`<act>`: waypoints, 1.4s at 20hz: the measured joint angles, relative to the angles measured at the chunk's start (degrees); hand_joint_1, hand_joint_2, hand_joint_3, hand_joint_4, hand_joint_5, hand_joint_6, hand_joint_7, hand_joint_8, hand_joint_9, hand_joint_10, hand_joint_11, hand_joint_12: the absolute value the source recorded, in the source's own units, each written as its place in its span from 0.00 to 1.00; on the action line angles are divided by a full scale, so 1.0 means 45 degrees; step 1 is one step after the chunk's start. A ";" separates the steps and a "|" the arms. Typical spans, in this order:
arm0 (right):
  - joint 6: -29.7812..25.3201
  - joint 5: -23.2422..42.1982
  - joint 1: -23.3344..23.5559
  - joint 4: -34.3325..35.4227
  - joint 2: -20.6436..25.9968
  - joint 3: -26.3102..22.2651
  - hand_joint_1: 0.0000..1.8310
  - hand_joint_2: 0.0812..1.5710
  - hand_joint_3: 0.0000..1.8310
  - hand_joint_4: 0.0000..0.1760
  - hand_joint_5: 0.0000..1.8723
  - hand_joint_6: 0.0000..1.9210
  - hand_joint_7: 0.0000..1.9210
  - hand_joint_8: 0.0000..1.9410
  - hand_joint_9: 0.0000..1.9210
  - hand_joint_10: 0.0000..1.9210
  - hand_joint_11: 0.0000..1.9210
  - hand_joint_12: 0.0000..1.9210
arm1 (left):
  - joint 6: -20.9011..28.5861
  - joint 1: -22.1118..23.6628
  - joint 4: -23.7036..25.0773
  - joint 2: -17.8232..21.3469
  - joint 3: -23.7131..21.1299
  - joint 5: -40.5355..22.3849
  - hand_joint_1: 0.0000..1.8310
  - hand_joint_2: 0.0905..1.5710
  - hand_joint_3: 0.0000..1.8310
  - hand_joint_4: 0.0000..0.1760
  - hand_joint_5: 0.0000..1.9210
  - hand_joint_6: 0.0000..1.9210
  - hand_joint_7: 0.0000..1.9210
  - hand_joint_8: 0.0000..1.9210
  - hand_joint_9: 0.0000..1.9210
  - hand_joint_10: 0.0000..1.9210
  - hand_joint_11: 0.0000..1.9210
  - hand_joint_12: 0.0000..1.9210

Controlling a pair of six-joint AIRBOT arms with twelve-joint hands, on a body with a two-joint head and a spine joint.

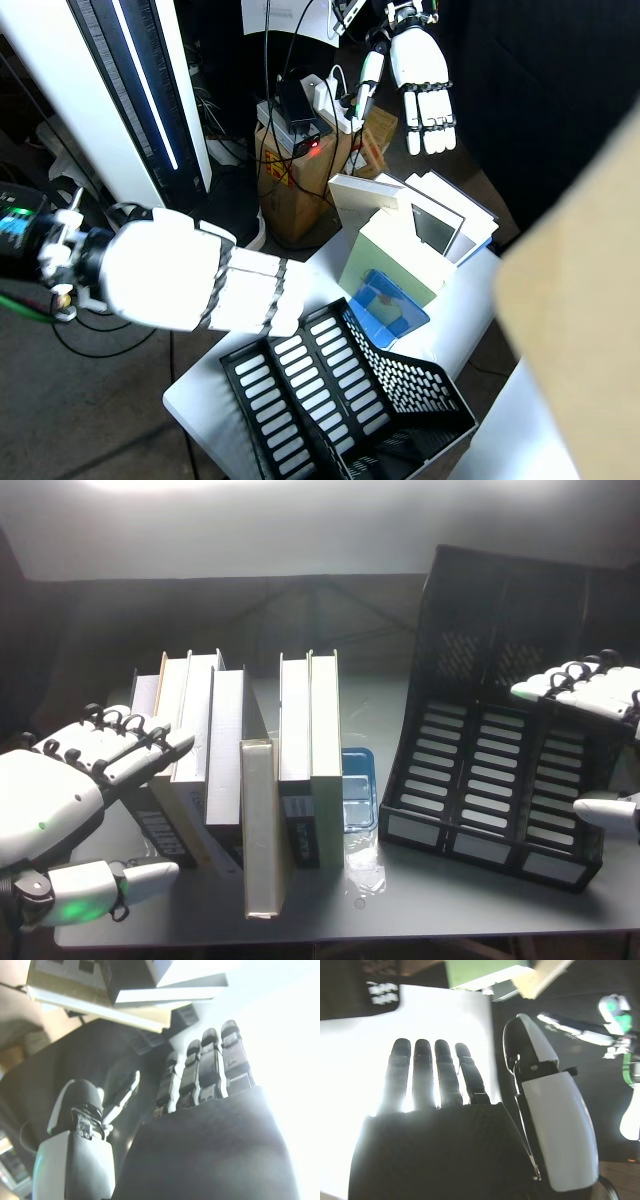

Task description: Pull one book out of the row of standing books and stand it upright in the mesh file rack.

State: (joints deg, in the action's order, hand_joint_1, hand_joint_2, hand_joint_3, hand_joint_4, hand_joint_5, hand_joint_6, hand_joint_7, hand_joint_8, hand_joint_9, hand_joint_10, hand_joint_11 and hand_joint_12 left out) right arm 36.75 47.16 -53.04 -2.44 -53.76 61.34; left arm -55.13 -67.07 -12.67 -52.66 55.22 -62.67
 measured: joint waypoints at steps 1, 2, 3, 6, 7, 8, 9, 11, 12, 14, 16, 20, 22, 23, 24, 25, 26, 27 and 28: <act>-0.0034 -0.0209 0.0155 -0.0248 0.0000 0.0000 0.36 0.83 0.00 0.00 0.00 0.00 0.00 0.00 0.00 0.00 0.00 0.00 | 0.0175 -0.0005 0.0146 -0.0015 0.0000 0.0019 0.21 0.74 0.00 0.31 0.07 0.01 0.06 0.01 0.04 0.01 0.00 0.00; -0.0058 -0.0374 0.0257 -0.0481 0.0000 0.0000 0.36 0.83 0.00 0.00 0.00 0.00 0.00 0.00 0.00 0.00 0.00 0.00 | 0.0287 -0.0102 0.0355 -0.0073 0.0000 0.0005 0.21 0.74 0.00 0.31 0.07 0.01 0.06 0.01 0.04 0.01 0.00 0.00; -0.0083 -0.0539 0.0398 -0.0675 -0.0005 0.0000 0.36 0.82 0.00 0.00 0.00 0.00 0.00 0.00 0.00 0.00 0.00 0.00 | 0.0549 -0.0340 0.0554 -0.0146 -0.0073 -0.0019 0.19 0.78 0.00 0.29 0.13 0.14 0.17 0.19 0.12 0.26 0.00 0.12; -0.0097 -0.0753 0.0403 -0.0714 -0.0005 0.0015 0.35 0.83 0.00 0.00 0.00 0.00 0.00 0.00 0.00 0.00 0.00 0.00 | 0.1010 -0.0704 0.0937 -0.0233 -0.0185 0.0199 0.23 0.77 0.00 0.07 0.21 0.46 0.23 0.44 0.13 0.55 0.00 0.58; -0.0126 -0.0792 0.0403 -0.0748 -0.0010 0.0019 0.34 0.82 0.00 0.00 0.00 0.00 0.00 0.00 0.00 0.00 0.00 0.00 | 0.1273 -0.0699 0.0996 -0.0291 -0.0180 0.0185 0.22 0.77 0.00 0.00 0.26 0.45 0.26 0.51 0.14 0.64 0.00 0.76; -0.0141 -0.0797 0.0403 -0.0753 -0.0015 0.0029 0.34 0.82 0.00 0.00 0.00 0.00 0.00 0.00 0.00 0.00 0.00 0.00 | 0.1316 -0.0699 0.1112 -0.0340 -0.0126 0.0228 0.19 0.78 0.00 0.00 0.27 0.40 0.28 0.51 0.14 0.65 0.00 0.82; -0.0151 -0.0840 0.0403 -0.0743 -0.0015 0.0044 0.35 0.83 0.00 0.00 0.00 0.00 0.00 0.00 0.00 0.00 0.00 0.00 | 0.1399 -0.0699 0.1214 -0.0403 -0.0078 0.0340 0.17 0.78 0.00 0.00 0.26 0.40 0.27 0.48 0.13 0.62 0.00 0.77; -0.0175 -0.0860 0.0403 -0.0695 -0.0136 0.0160 0.35 0.82 0.00 0.00 0.00 0.00 0.00 0.00 0.00 0.00 0.00 0.00 | 0.1710 -0.0699 0.1375 -0.0709 0.0078 0.0573 0.17 0.77 0.00 0.00 0.30 0.25 0.34 0.30 0.18 0.51 0.00 0.69; -0.0175 -0.0869 0.0403 -0.0709 -0.0151 0.0165 0.35 0.82 0.00 0.00 0.00 0.00 0.00 0.00 0.00 0.00 0.00 0.00 | 0.1792 -0.0699 0.1501 -0.0792 0.0160 0.0685 0.16 0.77 0.00 0.00 0.32 0.17 0.36 0.23 0.18 0.51 0.00 0.69; -0.0180 -0.0937 0.0403 -0.0719 -0.0199 0.0185 0.35 0.82 0.00 0.00 0.00 0.00 0.00 0.00 0.00 0.00 0.00 0.00 | 0.1991 -0.0636 0.1593 -0.1001 0.0379 0.1122 0.17 0.77 0.00 0.00 0.32 0.05 0.38 0.12 0.16 0.51 0.00 0.70; -0.0180 -0.0947 0.0403 -0.0656 -0.0199 0.0185 0.35 0.82 0.00 0.00 0.00 0.00 0.00 0.00 0.00 0.00 0.00 0.00 | 0.2118 -0.0457 0.1535 -0.1282 0.0646 0.1501 0.20 0.77 0.00 0.00 0.31 0.01 0.42 0.08 0.17 0.53 0.00 0.78; -0.0180 -0.0971 0.0398 -0.0481 -0.0214 0.0214 0.38 0.82 0.00 0.00 0.00 0.00 0.00 0.00 0.00 0.00 0.00 0.00 | 0.2458 0.0058 0.1409 -0.1928 0.1326 0.2137 0.19 0.79 0.00 0.00 0.23 0.00 0.40 0.06 0.15 0.60 0.00 0.97; -0.0180 -0.0971 0.0398 -0.0413 -0.0243 0.0238 0.37 0.83 0.00 0.00 0.00 0.00 0.00 0.00 0.00 0.00 0.00 0.00 | 0.2550 0.0214 0.1311 -0.2103 0.1525 0.2293 0.18 0.79 0.00 0.00 0.17 0.00 0.37 0.13 0.14 0.63 0.00 0.97; -0.0180 -0.0986 0.0398 -0.0384 -0.0253 0.0238 0.37 0.83 0.00 0.00 0.00 0.00 0.00 0.00 0.00 0.00 0.00 0.00 | 0.2555 0.0253 0.1234 -0.2157 0.1613 0.2336 0.18 0.79 0.00 0.00 0.13 0.00 0.35 0.20 0.14 0.61 0.00 0.93; -0.0180 -0.0986 0.0398 -0.0374 -0.0253 0.0238 0.37 0.83 0.00 0.00 0.00 0.00 0.00 0.00 0.00 0.00 0.00 0.00 | 0.2560 0.0291 0.1112 -0.2195 0.1656 0.2331 0.17 0.80 0.00 0.00 0.11 0.00 0.33 0.28 0.15 0.60 0.00 0.89; -0.0180 -0.0976 0.0398 -0.0374 -0.0253 0.0238 0.36 0.83 0.00 0.00 0.00 0.00 0.00 0.00 0.00 0.00 0.00 0.00 | 0.2535 0.0291 0.1059 -0.2210 0.1724 0.2331 0.17 0.80 0.00 0.00 0.10 0.00 0.30 0.37 0.16 0.59 0.00 0.86; -0.0180 -0.0981 0.0398 -0.0369 -0.0253 0.0238 0.36 0.83 0.00 0.00 0.00 0.00 0.00 0.00 0.00 0.00 0.00 0.00 | 0.2458 0.0291 0.0918 -0.2210 0.1724 0.2356 0.16 0.80 0.00 0.00 0.08 0.00 0.29 0.40 0.17 0.58 0.00 0.84; -0.0180 -0.1001 0.0398 -0.0359 -0.0253 0.0238 0.36 0.83 0.00 0.00 0.00 0.00 0.00 0.00 0.00 0.00 0.00 0.00 | 0.2351 0.0355 0.0840 -0.2220 0.1753 0.2419 0.16 0.79 0.00 0.00 0.08 0.00 0.29 0.37 0.17 0.55 0.00 0.84; -0.0180 -0.1005 0.0398 -0.0364 -0.0253 0.0238 0.37 0.83 0.00 0.00 0.00 0.00 0.00 0.00 0.00 0.00 0.00 0.00 | 0.2263 0.0452 0.0748 -0.2244 0.1817 0.2448 0.17 0.79 0.00 0.00 0.08 0.00 0.29 0.34 0.17 0.54 0.00 0.81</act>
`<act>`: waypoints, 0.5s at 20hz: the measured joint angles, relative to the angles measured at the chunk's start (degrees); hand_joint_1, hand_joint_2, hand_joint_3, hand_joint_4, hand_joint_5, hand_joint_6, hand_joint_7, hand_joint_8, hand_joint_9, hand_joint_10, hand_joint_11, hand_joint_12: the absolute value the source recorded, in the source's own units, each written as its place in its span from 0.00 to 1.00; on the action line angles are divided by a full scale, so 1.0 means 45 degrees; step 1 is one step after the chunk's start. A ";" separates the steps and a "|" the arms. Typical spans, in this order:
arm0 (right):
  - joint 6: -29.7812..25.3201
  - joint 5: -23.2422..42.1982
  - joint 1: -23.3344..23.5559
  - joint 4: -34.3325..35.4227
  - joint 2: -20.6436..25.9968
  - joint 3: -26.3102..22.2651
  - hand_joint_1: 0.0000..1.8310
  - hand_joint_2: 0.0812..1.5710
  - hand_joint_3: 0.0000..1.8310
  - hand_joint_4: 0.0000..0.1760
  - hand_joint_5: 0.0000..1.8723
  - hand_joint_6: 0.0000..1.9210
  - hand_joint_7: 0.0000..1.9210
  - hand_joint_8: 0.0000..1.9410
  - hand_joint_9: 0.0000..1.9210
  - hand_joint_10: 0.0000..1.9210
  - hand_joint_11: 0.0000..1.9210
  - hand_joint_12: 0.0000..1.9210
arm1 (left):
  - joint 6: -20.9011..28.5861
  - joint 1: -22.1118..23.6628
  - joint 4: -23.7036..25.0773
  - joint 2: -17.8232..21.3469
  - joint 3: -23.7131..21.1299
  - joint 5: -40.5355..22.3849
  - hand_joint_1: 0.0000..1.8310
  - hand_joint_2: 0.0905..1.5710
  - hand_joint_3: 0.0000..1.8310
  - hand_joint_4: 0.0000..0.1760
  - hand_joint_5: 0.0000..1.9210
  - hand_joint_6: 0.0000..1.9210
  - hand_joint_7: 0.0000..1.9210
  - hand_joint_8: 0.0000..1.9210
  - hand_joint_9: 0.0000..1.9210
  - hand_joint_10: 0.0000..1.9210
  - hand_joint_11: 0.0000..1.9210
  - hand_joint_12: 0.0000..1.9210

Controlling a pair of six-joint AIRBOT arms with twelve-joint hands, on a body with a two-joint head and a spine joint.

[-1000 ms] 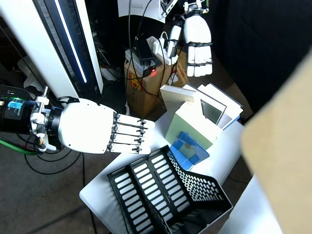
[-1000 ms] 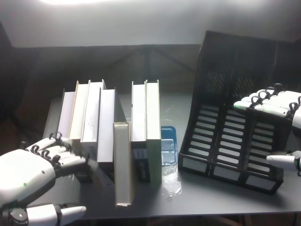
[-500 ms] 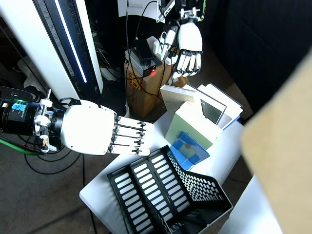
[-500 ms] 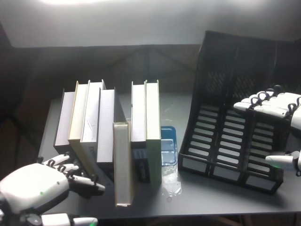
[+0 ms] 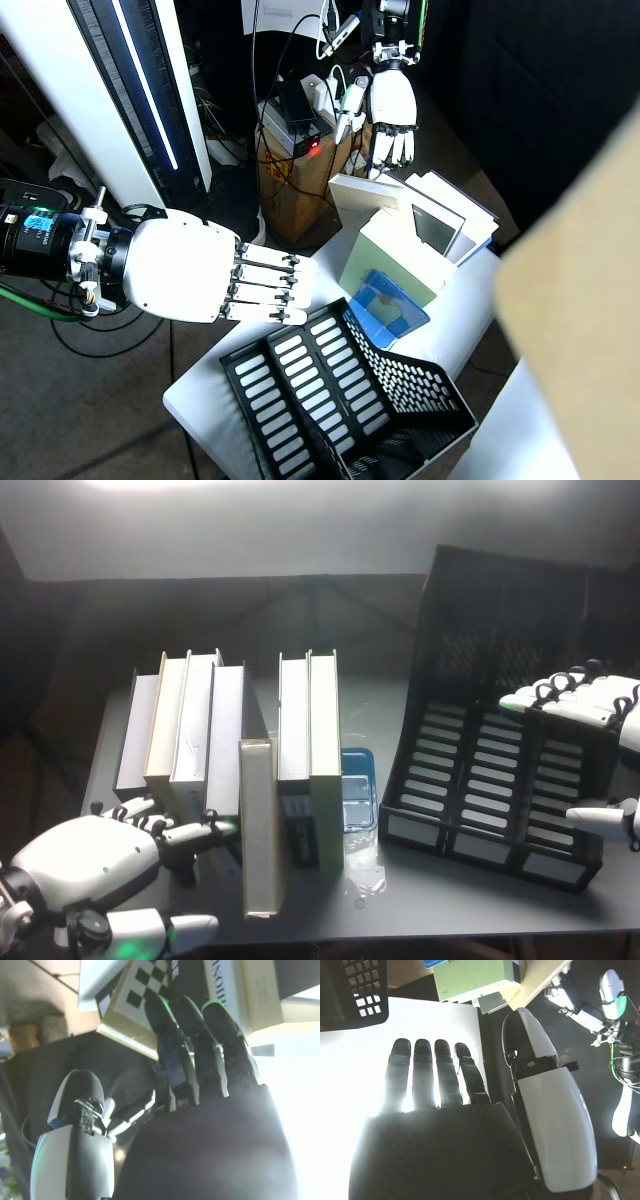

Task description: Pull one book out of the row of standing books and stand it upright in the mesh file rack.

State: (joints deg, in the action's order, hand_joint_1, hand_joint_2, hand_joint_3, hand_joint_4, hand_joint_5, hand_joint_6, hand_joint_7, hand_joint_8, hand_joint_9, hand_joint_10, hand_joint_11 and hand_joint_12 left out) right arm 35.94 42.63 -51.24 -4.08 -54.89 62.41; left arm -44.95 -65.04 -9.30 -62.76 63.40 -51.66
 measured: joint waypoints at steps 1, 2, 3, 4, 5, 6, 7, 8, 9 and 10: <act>0.0000 0.0015 0.0000 0.0000 0.0000 0.0000 0.37 0.83 0.00 0.00 0.00 0.00 0.00 0.00 0.00 0.00 0.00 0.00 | -0.0049 0.0136 -0.0107 0.0000 0.0073 -0.0005 0.17 0.79 0.00 0.00 0.07 0.00 0.31 0.34 0.18 0.53 0.00 0.81; 0.0000 0.0024 0.0000 0.0005 0.0000 0.0000 0.37 0.83 0.00 0.00 0.00 0.00 0.00 0.00 0.00 0.00 0.00 0.00 | -0.0112 0.0238 -0.0194 0.0000 0.0136 -0.0053 0.15 0.80 0.00 0.00 0.07 0.00 0.30 0.39 0.17 0.58 0.00 0.85; 0.0000 0.0019 0.0000 0.0010 0.0000 0.0000 0.36 0.83 0.00 0.00 0.00 0.00 0.00 0.00 0.00 0.00 0.00 0.00 | -0.0155 0.0282 -0.0277 0.0000 0.0175 -0.0078 0.14 0.80 0.00 0.00 0.07 0.00 0.29 0.41 0.17 0.59 0.00 0.87; 0.0000 0.0024 0.0000 0.0005 0.0000 0.0000 0.36 0.83 0.00 0.00 0.00 0.00 0.00 0.00 0.00 0.00 0.00 0.00 | -0.0248 0.0306 -0.0364 0.0000 0.0194 -0.0112 0.15 0.79 0.00 0.00 0.08 0.00 0.29 0.43 0.18 0.61 0.00 0.88; 0.0000 0.0024 0.0000 0.0005 0.0000 0.0000 0.37 0.83 0.00 0.00 0.00 0.00 0.00 0.00 0.00 0.00 0.00 0.00 | -0.0248 0.0316 -0.0379 0.0000 0.0209 -0.0097 0.14 0.79 0.00 0.00 0.07 0.00 0.29 0.39 0.17 0.57 0.00 0.86; 0.0000 0.0024 0.0000 0.0039 0.0000 0.0000 0.37 0.83 0.00 0.00 0.00 0.00 0.00 0.00 0.00 0.00 0.00 0.00 | -0.0282 0.0345 -0.0379 0.0000 0.0243 -0.0073 0.14 0.79 0.00 0.00 0.07 0.00 0.29 0.38 0.17 0.57 0.00 0.86; 0.0000 0.0034 0.0000 0.0058 0.0000 0.0000 0.37 0.83 0.00 0.00 0.00 0.00 0.00 0.00 0.00 0.00 0.00 0.00 | -0.0291 0.0447 -0.0384 -0.0053 0.0306 0.0010 0.16 0.78 0.00 0.00 0.08 0.00 0.31 0.36 0.18 0.56 0.00 0.85; 0.0000 0.0053 0.0000 0.0058 0.0000 0.0000 0.37 0.83 0.00 0.00 0.00 0.00 0.00 0.00 0.00 0.00 0.00 0.00 | -0.0291 0.0491 -0.0408 -0.0112 0.0355 0.0015 0.15 0.78 0.00 0.00 0.08 0.00 0.32 0.33 0.19 0.54 0.00 0.85; 0.0000 0.0083 0.0000 0.0044 0.0000 0.0000 0.37 0.83 0.00 0.00 0.00 0.00 0.00 0.00 0.00 0.00 0.00 0.00 | -0.0291 0.0520 -0.0427 -0.0136 0.0364 0.0024 0.15 0.79 0.00 0.00 0.10 0.00 0.32 0.31 0.19 0.54 0.00 0.84; 0.0000 0.0073 0.0000 0.0053 0.0000 0.0000 0.36 0.83 0.00 0.00 0.00 0.00 0.00 0.00 0.00 0.00 0.00 0.00 | -0.0287 0.0525 -0.0408 -0.0136 0.0364 0.0049 0.17 0.79 0.00 0.00 0.16 0.01 0.33 0.26 0.20 0.50 0.00 0.81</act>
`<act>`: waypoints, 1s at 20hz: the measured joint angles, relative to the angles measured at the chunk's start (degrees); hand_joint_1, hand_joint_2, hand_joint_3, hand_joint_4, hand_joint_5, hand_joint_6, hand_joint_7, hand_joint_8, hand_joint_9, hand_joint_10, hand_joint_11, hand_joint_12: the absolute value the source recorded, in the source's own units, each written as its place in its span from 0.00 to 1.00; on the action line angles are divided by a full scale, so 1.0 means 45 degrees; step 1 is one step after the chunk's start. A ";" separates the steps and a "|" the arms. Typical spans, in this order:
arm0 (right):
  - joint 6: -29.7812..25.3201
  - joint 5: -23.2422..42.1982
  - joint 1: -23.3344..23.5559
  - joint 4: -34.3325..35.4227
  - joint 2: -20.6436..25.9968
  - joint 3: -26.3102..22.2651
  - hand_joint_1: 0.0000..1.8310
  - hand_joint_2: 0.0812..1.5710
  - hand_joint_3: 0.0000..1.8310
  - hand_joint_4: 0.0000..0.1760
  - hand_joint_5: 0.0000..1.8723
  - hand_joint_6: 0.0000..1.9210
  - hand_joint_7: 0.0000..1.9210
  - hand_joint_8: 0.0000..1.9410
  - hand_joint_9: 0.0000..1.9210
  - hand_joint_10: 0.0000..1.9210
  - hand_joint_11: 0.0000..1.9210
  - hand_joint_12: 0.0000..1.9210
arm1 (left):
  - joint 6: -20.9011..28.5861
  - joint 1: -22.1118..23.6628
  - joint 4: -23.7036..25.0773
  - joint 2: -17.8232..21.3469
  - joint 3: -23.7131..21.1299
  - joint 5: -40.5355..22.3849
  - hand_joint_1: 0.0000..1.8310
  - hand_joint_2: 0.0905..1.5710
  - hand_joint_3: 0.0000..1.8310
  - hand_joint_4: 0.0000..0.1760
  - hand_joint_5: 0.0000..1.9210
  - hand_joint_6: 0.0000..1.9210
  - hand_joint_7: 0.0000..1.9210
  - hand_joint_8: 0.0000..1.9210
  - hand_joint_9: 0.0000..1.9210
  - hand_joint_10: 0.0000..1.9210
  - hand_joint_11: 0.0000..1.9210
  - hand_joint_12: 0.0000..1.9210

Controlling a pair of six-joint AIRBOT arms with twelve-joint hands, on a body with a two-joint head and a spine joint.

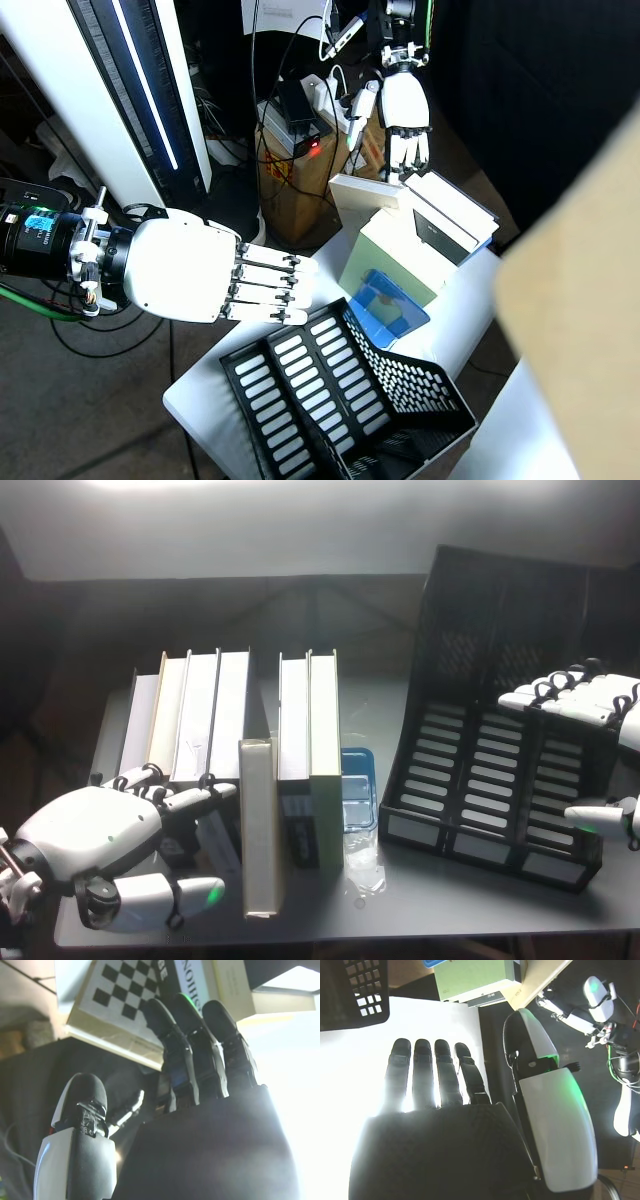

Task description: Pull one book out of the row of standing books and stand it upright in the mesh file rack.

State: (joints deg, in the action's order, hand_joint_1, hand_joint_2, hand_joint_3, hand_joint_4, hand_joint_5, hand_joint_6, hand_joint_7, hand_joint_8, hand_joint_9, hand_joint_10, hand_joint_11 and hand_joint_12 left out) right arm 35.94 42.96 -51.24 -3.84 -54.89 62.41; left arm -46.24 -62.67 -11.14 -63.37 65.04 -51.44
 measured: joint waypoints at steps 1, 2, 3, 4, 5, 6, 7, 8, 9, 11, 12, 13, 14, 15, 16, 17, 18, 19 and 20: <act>0.0005 -0.0005 0.0000 0.0044 0.0000 0.0000 0.36 0.83 0.00 0.00 0.00 0.00 0.00 0.00 0.00 0.00 0.00 0.00 | 0.0068 0.0000 0.0053 0.0000 0.0000 -0.0005 0.18 0.80 0.00 0.00 0.22 0.01 0.35 0.20 0.22 0.47 0.00 0.82; 0.0000 0.0005 0.0000 0.0039 0.0000 0.0000 0.36 0.83 0.00 0.00 0.00 0.00 0.00 0.00 0.00 0.00 0.00 0.00 | 0.0209 0.0000 0.0107 0.0005 -0.0049 -0.0058 0.19 0.81 0.00 0.00 0.31 0.05 0.38 0.18 0.23 0.49 0.00 0.86; -0.0019 0.0010 0.0000 -0.0024 0.0000 -0.0005 0.35 0.83 0.00 0.00 0.00 0.00 0.00 0.00 0.00 0.00 0.00 0.00 | 0.0248 -0.0044 0.0112 0.0034 -0.0160 -0.0170 0.18 0.82 0.00 0.00 0.36 0.06 0.39 0.22 0.24 0.53 0.00 0.89; -0.0112 0.0024 0.0000 -0.0253 0.0000 -0.0005 0.33 0.83 0.00 0.00 0.00 0.00 0.00 0.00 0.00 0.00 0.00 0.00 | 0.0257 -0.0194 0.0267 0.0175 -0.0384 -0.0432 0.19 0.82 0.00 0.00 0.35 0.04 0.39 0.25 0.24 0.55 0.00 0.89; -0.0262 0.0029 0.0000 -0.0520 0.0000 -0.0005 0.33 0.83 0.00 0.00 0.00 0.00 0.00 0.00 0.00 0.00 0.00 0.00 | 0.0287 -0.0398 0.0413 0.0311 -0.0544 -0.0631 0.18 0.82 0.00 0.00 0.30 0.02 0.35 0.24 0.20 0.52 0.00 0.86; -0.0374 0.0024 0.0015 -0.0792 0.0000 -0.0034 0.33 0.83 0.00 0.00 0.00 0.00 0.00 0.00 0.00 0.00 0.00 0.00 | 0.0296 -0.0583 0.0413 0.0423 -0.0704 -0.0821 0.18 0.82 0.00 0.00 0.30 0.02 0.35 0.24 0.20 0.52 0.00 0.86; -0.0510 -0.0141 0.0199 -0.1161 0.0000 -0.0034 0.34 0.83 0.00 0.00 0.00 0.00 0.00 0.00 0.00 0.00 0.00 0.00 | 0.0287 -0.0767 0.0330 0.0559 -0.0835 -0.0952 0.17 0.82 0.00 0.00 0.29 0.01 0.35 0.24 0.20 0.51 0.00 0.84; -0.0680 -0.0238 0.0452 -0.1647 -0.0005 -0.0058 0.34 0.83 0.00 0.00 0.00 0.00 0.00 0.00 0.00 0.00 0.00 0.00 | 0.0262 -0.0981 0.0170 0.0811 -0.1020 -0.1205 0.17 0.82 0.00 0.00 0.29 0.01 0.35 0.24 0.20 0.51 0.00 0.84; -0.0850 -0.0257 0.0719 -0.2098 -0.0044 -0.0053 0.32 0.82 0.00 0.00 0.00 0.00 0.00 0.00 0.00 0.00 0.00 0.00 | 0.0185 -0.1229 0.0005 0.1088 -0.1258 -0.1642 0.18 0.81 0.00 0.00 0.28 0.01 0.33 0.19 0.19 0.44 0.00 0.78; -0.1311 -0.0452 0.1263 -0.3191 -0.0253 -0.0053 0.35 0.80 0.00 0.00 0.00 0.00 0.00 0.00 0.00 0.00 0.00 0.00 | -0.0010 -0.1719 -0.0359 0.1588 -0.1690 -0.2540 0.20 0.81 0.00 0.00 0.19 0.00 0.33 0.09 0.19 0.37 0.00 0.71; -0.1579 -0.0612 0.1496 -0.3857 -0.0374 -0.0053 0.40 0.78 0.00 0.00 0.00 0.00 0.00 0.00 0.00 0.00 0.00 0.00 | -0.0063 -0.1943 -0.0466 0.1783 -0.1914 -0.2875 0.21 0.81 0.00 0.00 0.15 0.00 0.30 0.02 0.17 0.27 0.00 0.63; -0.1933 -0.0884 0.1783 -0.4653 -0.0568 -0.0044 0.41 0.78 0.00 0.00 0.00 0.00 0.00 0.00 0.00 0.00 0.00 0.00 | -0.0175 -0.2171 -0.0529 0.1996 -0.2127 -0.3332 0.20 0.81 0.00 0.00 0.13 0.00 0.27 0.00 0.16 0.21 0.00 0.57; -0.2302 -0.1078 0.2006 -0.5299 -0.0743 0.0039 0.43 0.76 0.00 0.00 0.00 0.00 0.00 0.00 0.00 0.00 0.00 0.00 | -0.0330 -0.2229 -0.0563 0.2132 -0.2297 -0.3589 0.19 0.82 0.00 0.06 0.09 0.00 0.21 0.00 0.13 0.17 0.00 0.51; -0.2730 -0.1302 0.2268 -0.6033 -0.0976 0.0170 0.44 0.75 0.00 0.00 0.00 0.00 0.00 0.00 0.00 0.00 0.00 0.00 | -0.0398 -0.2356 -0.0622 0.2259 -0.2433 -0.4002 0.15 0.83 0.00 0.26 0.04 0.00 0.15 0.00 0.10 0.14 0.00 0.45; -0.3118 -0.1520 0.2526 -0.6649 -0.1195 0.0296 0.46 0.74 0.00 0.00 0.00 0.00 0.00 0.00 0.00 0.00 0.00 0.00 | -0.0563 -0.2448 -0.0709 0.2409 -0.2550 -0.4401 0.12 0.84 0.00 0.24 0.03 0.00 0.14 0.00 0.09 0.12 0.00 0.45; -0.3449 -0.1710 0.2764 -0.7266 -0.1389 0.0427 0.46 0.73 0.00 0.00 0.00 0.00 0.00 0.00 0.00 0.00 0.00 0.00 | -0.0651 -0.2501 -0.0831 0.2545 -0.2584 -0.4741 0.13 0.85 0.00 0.16 0.03 0.00 0.12 0.00 0.10 0.11 0.00 0.50; -0.3711 -0.1889 0.2934 -0.7757 -0.1569 0.0549 0.45 0.72 0.00 0.00 0.01 0.00 0.00 0.00 0.00 0.00 0.00 0.00 | -0.0743 -0.2501 -0.0996 0.2642 -0.2594 -0.4935 0.15 0.85 0.00 0.13 0.04 0.00 0.12 0.00 0.10 0.10 0.00 0.52; -0.4090 -0.2137 0.3177 -0.8427 -0.1919 0.0753 0.45 0.72 0.00 0.00 0.01 0.00 0.00 0.00 0.00 0.00 0.00 0.00 | -0.0850 -0.2555 -0.1253 0.2769 -0.2594 -0.5236 0.16 0.84 0.00 0.16 0.04 0.00 0.09 0.00 0.08 0.07 0.00 0.44; -0.4352 -0.2336 0.3356 -0.8981 -0.2171 0.0884 0.44 0.71 0.00 0.00 0.01 0.00 0.00 0.00 0.00 0.00 0.00 0.00 | -0.0889 -0.2594 -0.1472 0.2817 -0.2589 -0.5455 0.16 0.83 0.00 0.17 0.04 0.00 0.07 0.00 0.07 0.04 0.00 0.39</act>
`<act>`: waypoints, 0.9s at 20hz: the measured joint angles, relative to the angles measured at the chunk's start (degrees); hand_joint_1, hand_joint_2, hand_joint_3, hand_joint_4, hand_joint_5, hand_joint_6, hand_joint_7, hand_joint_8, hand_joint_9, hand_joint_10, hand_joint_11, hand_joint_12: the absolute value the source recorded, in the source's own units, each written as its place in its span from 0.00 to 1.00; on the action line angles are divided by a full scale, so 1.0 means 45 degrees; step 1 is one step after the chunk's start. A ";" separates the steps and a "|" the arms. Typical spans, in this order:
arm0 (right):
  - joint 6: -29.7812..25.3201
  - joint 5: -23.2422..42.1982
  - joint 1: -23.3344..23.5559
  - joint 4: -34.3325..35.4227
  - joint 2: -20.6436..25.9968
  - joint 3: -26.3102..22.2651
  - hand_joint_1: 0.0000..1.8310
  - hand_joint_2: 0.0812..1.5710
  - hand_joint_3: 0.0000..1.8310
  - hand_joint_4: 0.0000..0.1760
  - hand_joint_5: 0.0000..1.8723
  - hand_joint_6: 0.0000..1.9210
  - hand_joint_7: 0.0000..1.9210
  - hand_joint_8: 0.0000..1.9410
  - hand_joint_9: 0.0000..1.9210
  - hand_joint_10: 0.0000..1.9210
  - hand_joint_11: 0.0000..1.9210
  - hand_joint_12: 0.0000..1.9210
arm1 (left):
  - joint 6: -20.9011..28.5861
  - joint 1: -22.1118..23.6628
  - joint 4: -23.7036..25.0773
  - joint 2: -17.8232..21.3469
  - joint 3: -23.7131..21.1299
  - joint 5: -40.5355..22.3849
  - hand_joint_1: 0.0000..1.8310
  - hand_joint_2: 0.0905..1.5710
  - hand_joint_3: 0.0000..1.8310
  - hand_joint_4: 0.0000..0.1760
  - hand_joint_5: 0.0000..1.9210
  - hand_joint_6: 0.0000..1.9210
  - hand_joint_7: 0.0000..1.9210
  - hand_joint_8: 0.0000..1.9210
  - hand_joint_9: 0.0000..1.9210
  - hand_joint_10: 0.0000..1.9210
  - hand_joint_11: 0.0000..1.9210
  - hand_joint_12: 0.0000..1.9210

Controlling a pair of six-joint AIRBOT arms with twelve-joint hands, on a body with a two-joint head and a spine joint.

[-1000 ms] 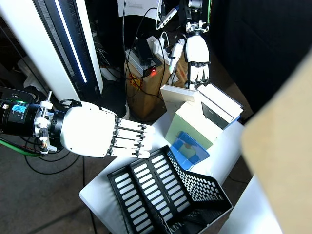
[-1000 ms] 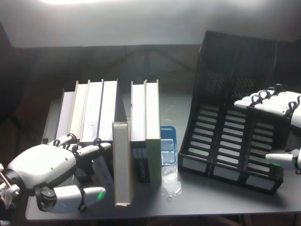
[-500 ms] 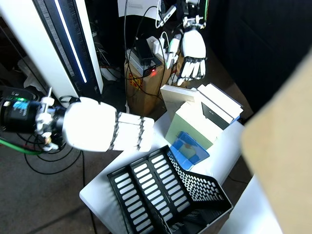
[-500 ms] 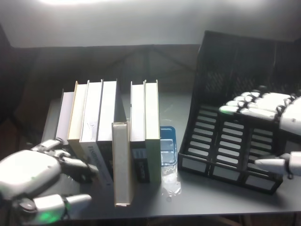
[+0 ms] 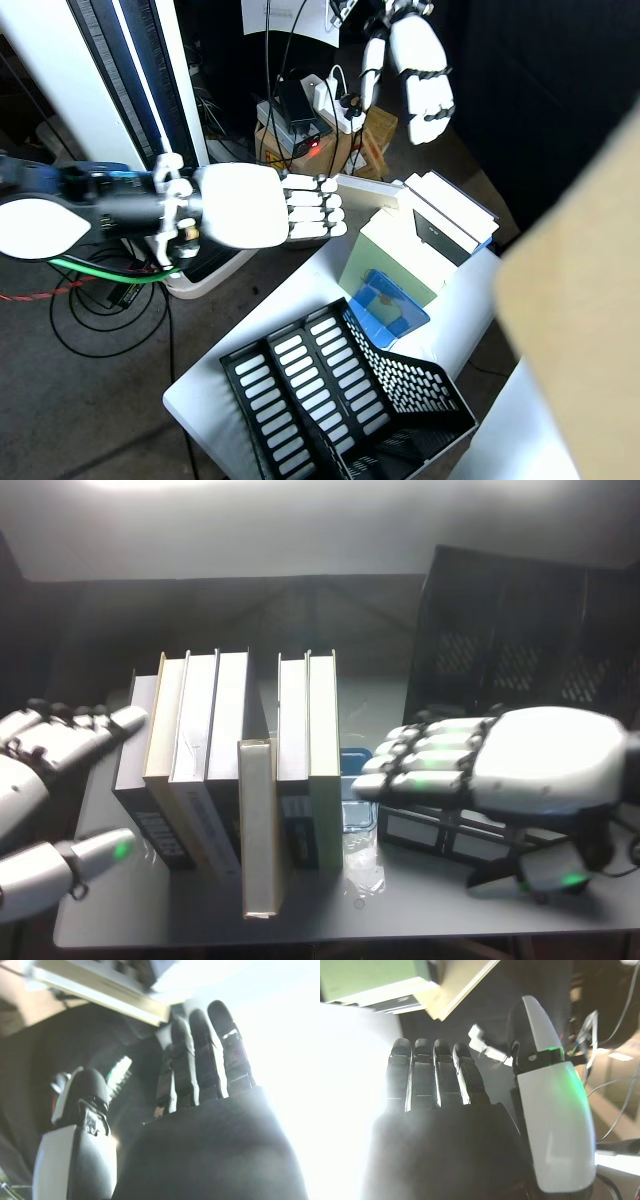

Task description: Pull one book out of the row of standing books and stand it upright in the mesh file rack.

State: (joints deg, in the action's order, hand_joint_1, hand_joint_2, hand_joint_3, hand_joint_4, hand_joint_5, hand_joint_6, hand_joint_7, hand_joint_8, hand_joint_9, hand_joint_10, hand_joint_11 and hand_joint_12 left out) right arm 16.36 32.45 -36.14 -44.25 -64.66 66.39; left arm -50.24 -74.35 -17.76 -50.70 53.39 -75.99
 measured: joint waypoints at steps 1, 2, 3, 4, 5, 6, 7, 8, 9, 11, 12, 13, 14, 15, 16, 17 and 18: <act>-0.0355 -0.0287 0.0277 -0.0865 -0.0374 0.0155 0.42 0.71 0.00 0.00 0.01 0.00 0.00 0.00 0.00 0.00 0.00 0.00 | -0.0175 -0.0058 -0.0257 0.0049 0.0000 -0.0107 0.19 0.83 0.00 0.10 0.04 0.00 0.06 0.00 0.07 0.03 0.00 0.34; -0.0568 -0.0389 0.0461 -0.1399 -0.0714 0.0330 0.42 0.71 0.00 0.00 0.00 0.00 0.00 0.00 0.00 0.00 0.00 0.00 | -0.0223 -0.0068 -0.0471 0.0058 0.0000 -0.0141 0.19 0.82 0.00 0.10 0.04 0.00 0.06 0.00 0.07 0.03 0.00 0.33; -0.0719 -0.0568 0.0641 -0.1778 -0.1078 0.0486 0.40 0.73 0.00 0.00 0.00 0.00 0.00 0.00 0.00 0.00 0.00 0.00 | -0.0262 -0.0068 -0.0661 0.0058 0.0010 -0.0248 0.21 0.82 0.00 0.06 0.05 0.00 0.06 0.00 0.06 0.02 0.00 0.33; -0.0763 -0.0612 0.0758 -0.1977 -0.1321 0.0602 0.36 0.75 0.00 0.00 0.00 0.00 0.00 0.00 0.00 0.00 0.00 0.00 | -0.0257 -0.0068 -0.0753 0.0058 0.0044 -0.0287 0.22 0.82 0.00 0.08 0.05 0.00 0.05 0.00 0.06 0.02 0.00 0.33; -0.0787 -0.0656 0.0840 -0.2127 -0.1583 0.0743 0.36 0.75 0.00 0.00 0.00 0.00 0.00 0.00 0.00 0.00 0.00 0.00 | -0.0262 -0.0068 -0.0923 0.0073 0.0044 -0.0306 0.21 0.82 0.00 0.15 0.05 0.00 0.04 0.00 0.05 0.01 0.00 0.31; -0.0787 -0.0724 0.0913 -0.2312 -0.1705 0.0816 0.39 0.73 0.00 0.00 0.00 0.00 0.00 0.00 0.00 0.00 0.00 0.00 | -0.0262 -0.0078 -0.0976 0.0083 0.0087 -0.0321 0.22 0.82 0.00 0.12 0.05 0.00 0.04 0.00 0.04 0.01 0.00 0.29; -0.0816 -0.0918 0.1117 -0.2764 -0.1967 0.0996 0.40 0.73 0.00 0.00 0.00 0.00 0.00 0.00 0.00 0.00 0.00 0.00 | -0.0306 -0.0078 -0.1166 0.0112 0.0121 -0.0350 0.22 0.83 0.00 0.13 0.04 0.00 0.04 0.00 0.04 0.00 0.00 0.29; -0.0801 -0.1175 0.1360 -0.3172 -0.2229 0.1146 0.40 0.74 0.00 0.00 0.00 0.00 0.00 0.00 0.00 0.00 0.00 0.00 | -0.0316 -0.0078 -0.1239 0.0112 0.0199 -0.0447 0.21 0.84 0.00 0.12 0.05 0.00 0.04 0.00 0.05 0.00 0.00 0.31; -0.0792 -0.1355 0.1535 -0.3478 -0.2501 0.1292 0.40 0.74 0.00 0.00 0.00 0.00 0.00 0.00 0.00 0.00 0.00 0.00 | -0.0330 -0.0078 -0.1311 0.0112 0.0243 -0.0471 0.23 0.84 0.00 0.09 0.05 0.00 0.04 0.00 0.06 0.01 0.00 0.35; -0.0787 -0.1583 0.1744 -0.3837 -0.3045 0.1545 0.41 0.73 0.00 0.00 0.00 0.00 0.00 0.00 0.00 0.00 0.00 0.00 | -0.0335 -0.0078 -0.1472 0.0112 0.0277 -0.0461 0.26 0.84 0.00 0.10 0.06 0.00 0.05 0.00 0.06 0.01 0.00 0.39; -0.0787 -0.1656 0.1807 -0.4046 -0.3264 0.1666 0.44 0.71 0.00 0.00 0.00 0.00 0.00 0.00 0.00 0.00 0.00 0.00 | -0.0345 -0.0078 -0.1549 0.0112 0.0311 -0.0461 0.27 0.85 0.00 0.07 0.07 0.00 0.05 0.00 0.06 0.00 0.00 0.40; -0.0777 -0.1739 0.1880 -0.4221 -0.3473 0.1778 0.46 0.69 0.00 0.00 0.00 0.00 0.00 0.00 0.00 0.00 0.00 0.00 | -0.0345 -0.0078 -0.1642 0.0112 0.0345 -0.0461 0.27 0.85 0.00 0.05 0.07 0.00 0.06 0.00 0.06 0.00 0.00 0.41; -0.0724 -0.1846 0.1972 -0.4415 -0.3711 0.1919 0.47 0.69 0.00 0.00 0.00 0.00 0.00 0.00 0.00 0.00 0.00 0.00 | -0.0350 -0.0078 -0.1846 0.0112 0.0345 -0.0476 0.28 0.85 0.00 0.00 0.08 0.00 0.06 0.00 0.07 0.01 0.00 0.46; -0.0578 -0.2001 0.2108 -0.4575 -0.3871 0.1977 0.48 0.68 0.00 0.00 0.00 0.00 0.00 0.00 0.00 0.00 0.00 0.00 | -0.0350 -0.0160 -0.1889 0.0112 0.0355 -0.0544 0.27 0.86 0.00 0.04 0.08 0.00 0.06 0.00 0.07 0.01 0.00 0.52; -0.0427 -0.2181 0.2210 -0.4818 -0.4046 0.2030 0.51 0.65 0.00 0.00 0.01 0.01 0.00 0.00 0.00 0.00 0.00 0.00 | -0.0350 -0.0185 -0.1899 0.0112 0.0355 -0.0559 0.26 0.86 0.00 0.07 0.08 0.00 0.06 0.00 0.07 0.01 0.00 0.53; -0.0151 -0.2414 0.2346 -0.4911 -0.4250 0.2084 0.52 0.64 0.00 0.00 0.02 0.00 0.00 0.00 0.00 0.00 0.00 0.00 | -0.0350 -0.0194 -0.1948 0.0112 0.0355 -0.0583 0.27 0.86 0.00 0.11 0.08 0.00 0.06 0.00 0.07 0.01 0.00 0.53; 0.0112 -0.2579 0.2395 -0.4969 -0.4396 0.2084 0.53 0.63 0.00 0.00 0.04 0.01 0.00 0.00 0.00 0.00 0.00 0.00 | -0.0350 -0.0194 -0.2016 0.0112 0.0359 -0.0627 0.27 0.87 0.00 0.15 0.07 0.00 0.06 0.00 0.07 0.00 0.00 0.53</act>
State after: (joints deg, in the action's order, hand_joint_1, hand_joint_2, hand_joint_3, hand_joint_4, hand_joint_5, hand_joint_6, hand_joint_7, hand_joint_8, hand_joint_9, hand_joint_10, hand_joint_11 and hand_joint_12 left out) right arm 16.86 20.84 -25.36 -66.61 -84.44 75.77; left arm -51.81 -75.22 -26.83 -50.19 55.00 -78.81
